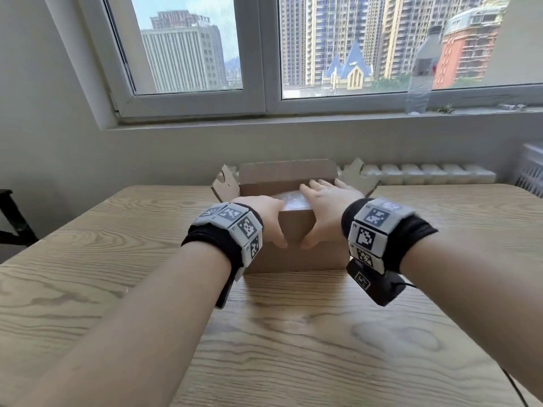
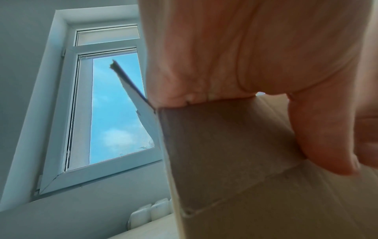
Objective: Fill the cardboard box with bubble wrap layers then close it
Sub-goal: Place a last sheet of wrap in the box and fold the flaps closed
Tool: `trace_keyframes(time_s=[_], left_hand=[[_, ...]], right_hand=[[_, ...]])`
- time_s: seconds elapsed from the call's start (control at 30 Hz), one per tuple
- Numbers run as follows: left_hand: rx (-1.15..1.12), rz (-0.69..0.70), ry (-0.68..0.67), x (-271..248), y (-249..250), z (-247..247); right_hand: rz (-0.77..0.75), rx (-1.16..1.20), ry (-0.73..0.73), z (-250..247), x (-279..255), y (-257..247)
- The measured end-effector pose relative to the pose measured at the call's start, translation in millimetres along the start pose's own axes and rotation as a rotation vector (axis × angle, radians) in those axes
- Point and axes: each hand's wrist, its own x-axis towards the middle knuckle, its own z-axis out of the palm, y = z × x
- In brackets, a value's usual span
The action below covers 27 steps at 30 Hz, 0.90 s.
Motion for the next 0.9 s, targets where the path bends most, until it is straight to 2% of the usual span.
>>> trace_keyframes(time_s=[0.07,0.13,0.23,0.33,0.4,0.43,0.5,0.57,0.6,0.73,0.83,0.9], left_hand=[[0.0,0.007,0.007,-1.9,0.2,0.2],[-0.008,0.003,0.032,-4.4,0.4,1.8],[-0.021,-0.007,0.13,-12.8,1.3,7.1],[-0.011,-0.026,0.339,-29.8,0.2,15.3],[-0.084,-0.148,0.571,-42.7,-5.7,17.8],[-0.174,-0.236,0.635,-47.7,-10.1,17.8],[-0.435,-0.368,0.614,-54.6,-18.1,16.4],[-0.649,-0.372,0.558,-55.8,-21.7,16.8],[-0.664,-0.328,0.545,-54.2,-21.6,18.7],[-0.456,-0.086,0.517,-47.0,-13.8,26.7],[-0.34,-0.064,0.417,-44.4,-15.6,25.8],[-0.298,-0.069,0.388,-42.9,-18.3,22.6]], right_hand=[[-0.03,0.032,0.021,2.2,-4.9,-2.6],[-0.03,0.046,-0.022,-1.1,-6.3,-4.0],[-0.021,0.038,-0.077,-6.8,-3.1,-4.1],[-0.011,0.042,-0.076,-4.9,0.4,-2.2],[-0.015,0.044,-0.073,-3.3,-0.1,-1.1],[-0.018,0.046,-0.073,-3.2,-0.8,-1.2],[-0.02,0.044,-0.067,-3.1,-3.4,-2.1],[-0.02,0.043,-0.026,-0.8,-6.2,-2.7],[-0.023,0.046,0.004,0.4,-7.8,-2.9],[-0.048,0.033,0.133,5.0,-16.1,-0.3],[-0.044,0.037,0.242,9.8,-24.3,2.8],[0.037,0.085,0.307,14.3,-30.8,6.6]])
